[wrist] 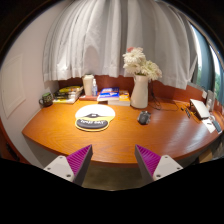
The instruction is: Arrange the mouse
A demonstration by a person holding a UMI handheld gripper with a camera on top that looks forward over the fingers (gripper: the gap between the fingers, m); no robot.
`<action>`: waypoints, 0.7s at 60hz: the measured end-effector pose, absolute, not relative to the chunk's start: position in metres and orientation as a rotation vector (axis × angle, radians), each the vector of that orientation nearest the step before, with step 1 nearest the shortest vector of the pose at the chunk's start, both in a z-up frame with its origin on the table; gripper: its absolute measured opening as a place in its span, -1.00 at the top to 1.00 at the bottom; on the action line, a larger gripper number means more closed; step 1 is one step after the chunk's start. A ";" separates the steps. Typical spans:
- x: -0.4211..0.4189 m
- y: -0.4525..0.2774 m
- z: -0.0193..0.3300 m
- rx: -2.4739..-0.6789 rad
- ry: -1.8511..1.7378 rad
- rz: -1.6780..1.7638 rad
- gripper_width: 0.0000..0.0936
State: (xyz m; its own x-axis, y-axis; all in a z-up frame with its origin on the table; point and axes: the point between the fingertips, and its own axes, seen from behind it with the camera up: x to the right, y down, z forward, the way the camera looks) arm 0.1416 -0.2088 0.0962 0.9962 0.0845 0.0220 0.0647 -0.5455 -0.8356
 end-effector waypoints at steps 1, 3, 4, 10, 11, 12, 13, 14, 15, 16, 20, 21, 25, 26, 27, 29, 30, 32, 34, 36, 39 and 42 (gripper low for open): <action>0.150 -0.207 0.089 -2.157 -0.099 0.018 -0.83; 0.165 -0.202 0.077 -2.174 -0.087 0.003 -0.83; 0.171 -0.200 0.072 -2.181 -0.079 -0.004 -0.83; 0.213 -0.180 0.048 -2.223 -0.020 -0.040 -0.83; 0.219 -0.176 0.045 -2.228 -0.011 -0.044 -0.83; 0.225 -0.172 0.042 -2.233 -0.003 -0.048 -0.82; 0.231 -0.167 0.039 -2.239 0.004 -0.051 -0.82; 0.237 -0.162 0.036 -2.244 0.013 -0.054 -0.81; 0.242 -0.156 0.034 -2.248 0.022 -0.057 -0.81; 0.247 -0.149 0.032 -2.252 0.029 -0.059 -0.80; 0.264 -0.123 0.026 -2.260 0.040 -0.063 -0.79; 0.268 -0.115 0.025 -2.262 0.041 -0.065 -0.78; 0.280 -0.083 0.022 -2.262 0.037 -0.075 -0.78; 0.282 -0.075 0.021 -2.262 0.035 -0.077 -0.78; 0.284 -0.067 0.020 -2.263 0.031 -0.078 -0.78; 0.288 -0.051 0.018 -2.267 0.025 -0.079 -0.78; 0.289 -0.043 0.017 -2.268 0.023 -0.079 -0.79; 0.291 -0.027 0.015 -2.271 0.019 -0.078 -0.78; 0.294 -0.011 0.014 -2.275 0.014 -0.076 -0.79; 0.296 0.004 0.011 -2.276 0.014 -0.074 -0.80; 0.298 0.025 0.011 -2.285 0.009 -0.064 -0.79; 0.298 0.045 0.008 -2.286 0.006 -0.055 -0.78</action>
